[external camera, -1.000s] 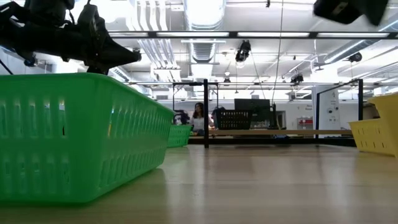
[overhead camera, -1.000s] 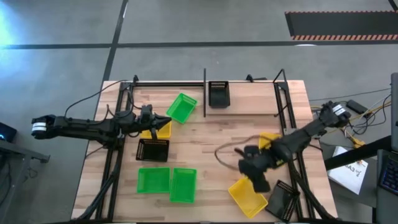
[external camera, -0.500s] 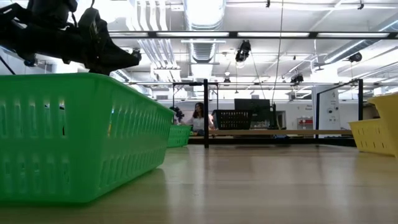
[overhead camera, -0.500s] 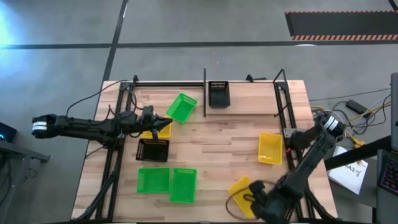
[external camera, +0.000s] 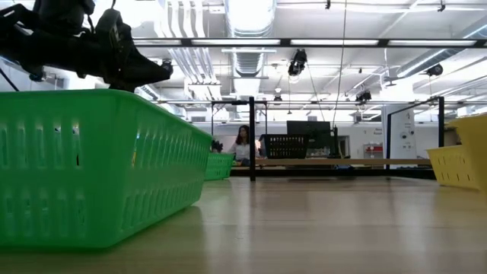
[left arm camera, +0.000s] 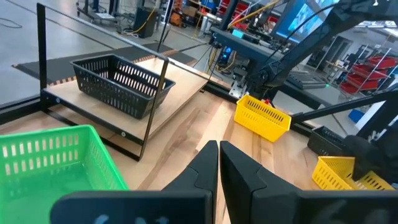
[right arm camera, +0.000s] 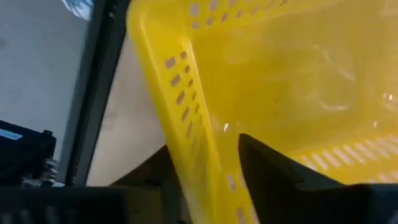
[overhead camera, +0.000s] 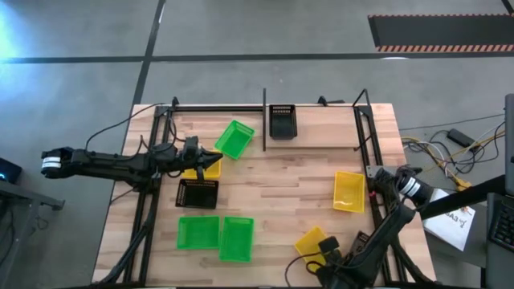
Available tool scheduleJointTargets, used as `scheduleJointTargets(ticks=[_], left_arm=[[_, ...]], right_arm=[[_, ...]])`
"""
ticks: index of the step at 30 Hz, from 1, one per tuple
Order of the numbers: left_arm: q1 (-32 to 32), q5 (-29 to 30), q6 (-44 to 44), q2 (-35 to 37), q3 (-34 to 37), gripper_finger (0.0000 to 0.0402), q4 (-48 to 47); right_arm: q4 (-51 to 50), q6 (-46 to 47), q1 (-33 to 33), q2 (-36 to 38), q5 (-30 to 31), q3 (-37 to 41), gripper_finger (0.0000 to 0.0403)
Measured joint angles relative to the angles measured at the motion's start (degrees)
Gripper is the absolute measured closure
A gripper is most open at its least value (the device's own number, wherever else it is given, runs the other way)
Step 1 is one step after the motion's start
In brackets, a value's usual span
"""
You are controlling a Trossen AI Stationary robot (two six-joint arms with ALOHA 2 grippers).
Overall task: Stack baskets on shelf by color
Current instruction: Put the bottom right yellow bin on the shelf
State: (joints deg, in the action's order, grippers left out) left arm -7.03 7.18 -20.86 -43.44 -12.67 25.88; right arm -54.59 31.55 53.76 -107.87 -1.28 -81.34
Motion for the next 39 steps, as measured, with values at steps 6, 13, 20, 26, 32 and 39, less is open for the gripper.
scheduleJointTargets(ticks=[6, 13, 20, 26, 32, 39], left_arm=[[0.0, 0.0, 0.0, 0.0, 0.0, 0.0402, 0.7], [0.0, 0.0, 0.0, 0.0, 0.0, 0.0402, 0.7], [0.0, 0.0, 0.1, 0.0, 0.0, 0.0402, 0.8], [0.0, 0.1, 0.1, 0.0, 0.0, 0.0402, 0.8], [0.0, 0.1, 0.1, 0.0, 0.0, 0.0402, 0.8], [0.0, 0.1, 0.1, 0.0, 0.0, 0.0402, 0.7]], right_arm=[[-0.4, -2.4, -1.6, 3.2, 1.7, 0.0, 0.0385], [-3.4, -4.1, -10.1, 13.9, 4.5, -2.1, 0.0394], [-10.9, -10.2, -28.2, 26.0, 10.6, -3.5, 0.0394], [-20.4, -28.8, -47.3, 31.2, 13.8, -1.6, 0.0394], [-19.3, -48.1, -66.0, 32.5, 14.6, 4.3, 0.0394], [-9.2, -61.0, -81.4, 32.2, 9.7, 14.5, 0.0394]])
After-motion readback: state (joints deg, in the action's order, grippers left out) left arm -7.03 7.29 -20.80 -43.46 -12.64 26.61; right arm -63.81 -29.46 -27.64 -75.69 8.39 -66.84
